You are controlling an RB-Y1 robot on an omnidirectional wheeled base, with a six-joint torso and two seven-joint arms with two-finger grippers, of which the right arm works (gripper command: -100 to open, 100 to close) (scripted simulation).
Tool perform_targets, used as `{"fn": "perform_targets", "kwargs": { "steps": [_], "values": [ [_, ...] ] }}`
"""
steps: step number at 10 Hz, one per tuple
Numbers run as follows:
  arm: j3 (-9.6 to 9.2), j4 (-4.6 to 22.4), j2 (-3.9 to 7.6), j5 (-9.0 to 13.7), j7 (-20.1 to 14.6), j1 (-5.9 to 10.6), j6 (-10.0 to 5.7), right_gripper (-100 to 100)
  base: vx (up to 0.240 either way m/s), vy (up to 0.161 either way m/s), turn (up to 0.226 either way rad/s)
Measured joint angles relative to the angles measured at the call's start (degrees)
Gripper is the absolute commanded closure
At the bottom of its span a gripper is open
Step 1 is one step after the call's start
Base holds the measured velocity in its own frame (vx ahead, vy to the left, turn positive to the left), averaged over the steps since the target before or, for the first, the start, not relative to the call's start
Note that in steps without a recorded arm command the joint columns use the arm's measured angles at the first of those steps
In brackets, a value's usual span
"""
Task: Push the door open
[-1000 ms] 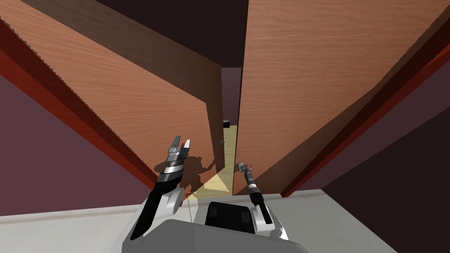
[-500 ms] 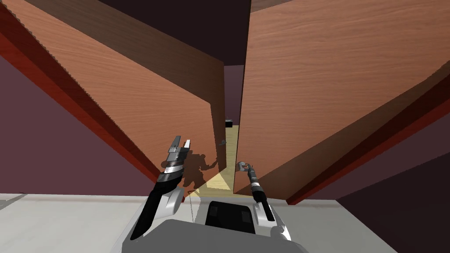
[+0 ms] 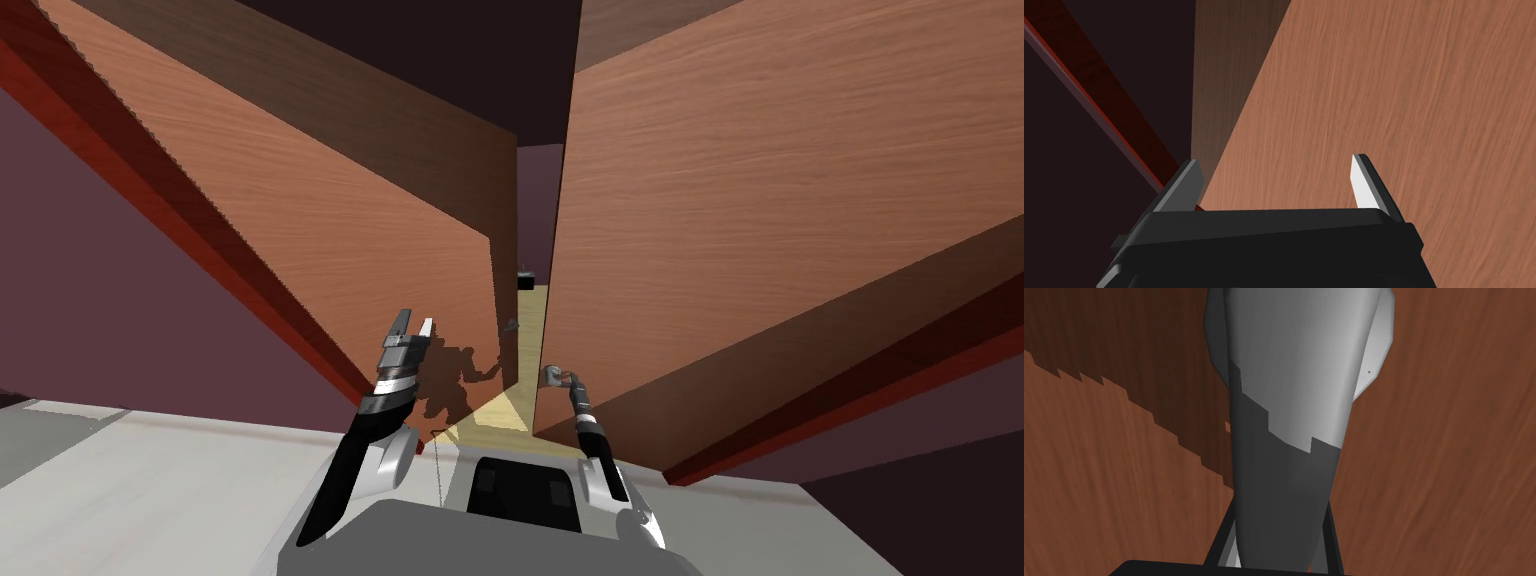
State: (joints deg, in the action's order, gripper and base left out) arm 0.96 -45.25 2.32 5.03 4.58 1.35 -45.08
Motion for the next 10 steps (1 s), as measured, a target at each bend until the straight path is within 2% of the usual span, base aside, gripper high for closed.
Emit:
{"fn": "perform_targets", "kwargs": {
  "steps": [2, 3, 4, 5, 8, 10],
  "values": [
    [1.37, 1.75, -0.07, 0.66, 0.62, 1.49, -0.54, 100, 0.029, -0.014, 0.071],
    [2.17, 1.82, -0.41, 0.99, 1.32, 1.46, -0.85, 100, 0.024, -0.015, 0.038],
    [2.87, 3.55, -0.26, 1.34, 1.65, 2.73, -1.41, 100, 0.012, -0.013, -0.046],
    [3.27, 4.39, -0.07, 1.51, 1.76, 3.31, -1.92, 100, 0.006, -0.011, 0.014],
    [3.21, 2.9, 0.08, 1.46, 1.66, 2.48, -1.15, 100, 0.0, -0.001, 0.001],
    [3.78, 1.28, -0.26, 1.69, 2.23, 1.58, -0.34, 100, 0.021, -0.019, 0.13]
  ]
}}
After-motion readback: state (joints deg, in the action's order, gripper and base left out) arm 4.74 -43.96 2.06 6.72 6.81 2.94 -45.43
